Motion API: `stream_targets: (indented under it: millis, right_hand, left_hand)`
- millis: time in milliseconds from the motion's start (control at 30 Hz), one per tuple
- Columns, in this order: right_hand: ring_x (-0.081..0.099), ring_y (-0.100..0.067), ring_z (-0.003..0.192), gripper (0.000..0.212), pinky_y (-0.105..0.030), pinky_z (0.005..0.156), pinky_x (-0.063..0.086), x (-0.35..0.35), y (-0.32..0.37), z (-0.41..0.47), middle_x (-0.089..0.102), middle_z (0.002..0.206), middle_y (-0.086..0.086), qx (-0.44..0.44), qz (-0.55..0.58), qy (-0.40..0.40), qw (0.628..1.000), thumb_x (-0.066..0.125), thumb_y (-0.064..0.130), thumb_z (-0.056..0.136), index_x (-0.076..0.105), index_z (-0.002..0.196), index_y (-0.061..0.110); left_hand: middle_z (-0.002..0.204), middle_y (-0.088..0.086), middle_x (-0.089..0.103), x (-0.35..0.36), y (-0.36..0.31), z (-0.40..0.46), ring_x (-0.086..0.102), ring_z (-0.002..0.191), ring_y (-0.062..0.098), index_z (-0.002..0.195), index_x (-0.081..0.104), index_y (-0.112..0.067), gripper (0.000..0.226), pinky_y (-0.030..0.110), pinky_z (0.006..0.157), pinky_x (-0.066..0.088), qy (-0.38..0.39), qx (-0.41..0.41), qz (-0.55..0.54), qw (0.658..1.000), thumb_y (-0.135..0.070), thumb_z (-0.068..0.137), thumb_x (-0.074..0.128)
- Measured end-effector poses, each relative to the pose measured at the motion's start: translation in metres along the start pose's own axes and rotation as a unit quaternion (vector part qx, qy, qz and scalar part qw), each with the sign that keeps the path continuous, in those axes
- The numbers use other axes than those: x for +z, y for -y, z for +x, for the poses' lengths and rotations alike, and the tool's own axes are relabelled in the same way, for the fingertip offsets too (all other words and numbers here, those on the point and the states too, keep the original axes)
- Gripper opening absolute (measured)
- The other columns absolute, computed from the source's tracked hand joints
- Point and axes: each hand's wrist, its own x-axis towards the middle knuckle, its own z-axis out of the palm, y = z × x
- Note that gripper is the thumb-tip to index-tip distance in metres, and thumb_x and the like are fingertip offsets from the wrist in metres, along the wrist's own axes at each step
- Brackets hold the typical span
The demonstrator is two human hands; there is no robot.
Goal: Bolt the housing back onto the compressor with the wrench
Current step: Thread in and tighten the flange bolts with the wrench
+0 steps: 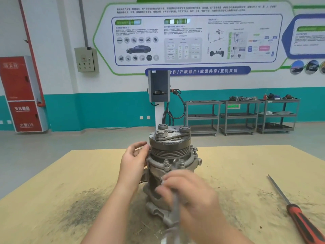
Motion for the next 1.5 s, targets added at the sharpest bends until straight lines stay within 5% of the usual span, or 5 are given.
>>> stream_targets:
  millis: [467, 800, 1167, 1333, 1500]
  right_hand:
    - [0.049, -0.014, 0.041, 0.013, -0.021, 0.041, 0.040, -0.036, -0.034, 0.058, 0.065, 0.061, -0.006, 0.398, 0.328, -0.159, 0.842, 0.036, 0.006, 0.104, 0.044, 0.097, 0.014]
    - [0.051, -0.009, 0.044, 0.008, -0.018, 0.044, 0.044, -0.041, -0.060, 0.050, 0.063, 0.059, -0.003, 0.486, 0.431, -0.159, 0.743, 0.042, 0.007, 0.102, 0.048, 0.097, 0.011]
    - [0.064, -0.027, 0.055, 0.019, -0.030, 0.053, 0.053, -0.046, -0.056, 0.037, 0.069, 0.076, -0.017, 0.319, 0.433, -0.082, 0.839, 0.047, 0.016, 0.088, 0.039, 0.104, 0.014]
    - [0.070, -0.017, 0.065, 0.012, -0.030, 0.059, 0.055, -0.032, -0.050, 0.016, 0.070, 0.088, -0.012, 0.029, 0.243, -0.064, 0.967, 0.046, 0.022, 0.103, 0.034, 0.106, 0.021]
    - [0.071, -0.011, 0.080, 0.014, -0.028, 0.063, 0.059, -0.029, -0.037, 0.013, 0.071, 0.095, -0.009, -0.043, 0.070, -0.020, 0.996, 0.055, 0.028, 0.099, 0.054, 0.098, 0.014]
  left_hand:
    - [0.084, -0.016, 0.072, -0.009, -0.008, 0.020, 0.065, 0.073, -0.010, 0.088, 0.071, -0.024, 0.025, 0.002, 0.062, 0.045, 0.048, 0.077, 0.217, 0.972, -0.007, 0.099, 0.056]
    - [0.090, 0.005, 0.075, -0.018, -0.010, 0.017, 0.071, 0.092, 0.025, 0.095, 0.071, -0.014, 0.008, 0.040, 0.083, 0.059, 0.033, 0.044, 0.154, 0.986, -0.020, 0.090, 0.072]
    - [0.103, -0.001, 0.074, -0.022, -0.015, 0.014, 0.070, 0.098, 0.015, 0.104, 0.071, -0.019, 0.011, 0.033, 0.087, 0.057, 0.075, 0.045, 0.191, 0.978, -0.019, 0.095, 0.064]
    - [0.107, 0.004, 0.071, -0.020, -0.015, 0.014, 0.069, 0.100, 0.019, 0.100, 0.065, -0.021, 0.004, 0.032, 0.084, 0.057, 0.065, 0.045, 0.182, 0.980, -0.020, 0.098, 0.062]
    - [0.138, -0.010, 0.056, -0.031, -0.013, 0.014, 0.061, 0.120, 0.007, 0.141, 0.045, -0.031, 0.068, 0.031, 0.102, 0.048, 0.279, -0.015, 0.116, 0.953, -0.027, 0.078, 0.069]
